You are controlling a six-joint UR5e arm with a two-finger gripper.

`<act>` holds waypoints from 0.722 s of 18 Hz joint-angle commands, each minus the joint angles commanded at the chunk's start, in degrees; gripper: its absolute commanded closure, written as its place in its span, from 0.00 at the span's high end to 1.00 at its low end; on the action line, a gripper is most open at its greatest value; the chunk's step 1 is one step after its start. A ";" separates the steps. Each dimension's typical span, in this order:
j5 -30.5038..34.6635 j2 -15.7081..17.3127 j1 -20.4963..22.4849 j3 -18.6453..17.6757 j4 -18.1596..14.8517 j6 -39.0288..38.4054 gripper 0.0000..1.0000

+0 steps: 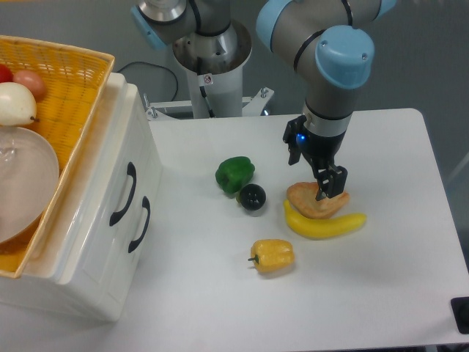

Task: Slide the top white drawer open
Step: 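Raise the open gripper up from above the bread and banana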

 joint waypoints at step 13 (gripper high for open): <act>-0.18 0.17 -0.27 -1.84 -0.09 -0.70 1.00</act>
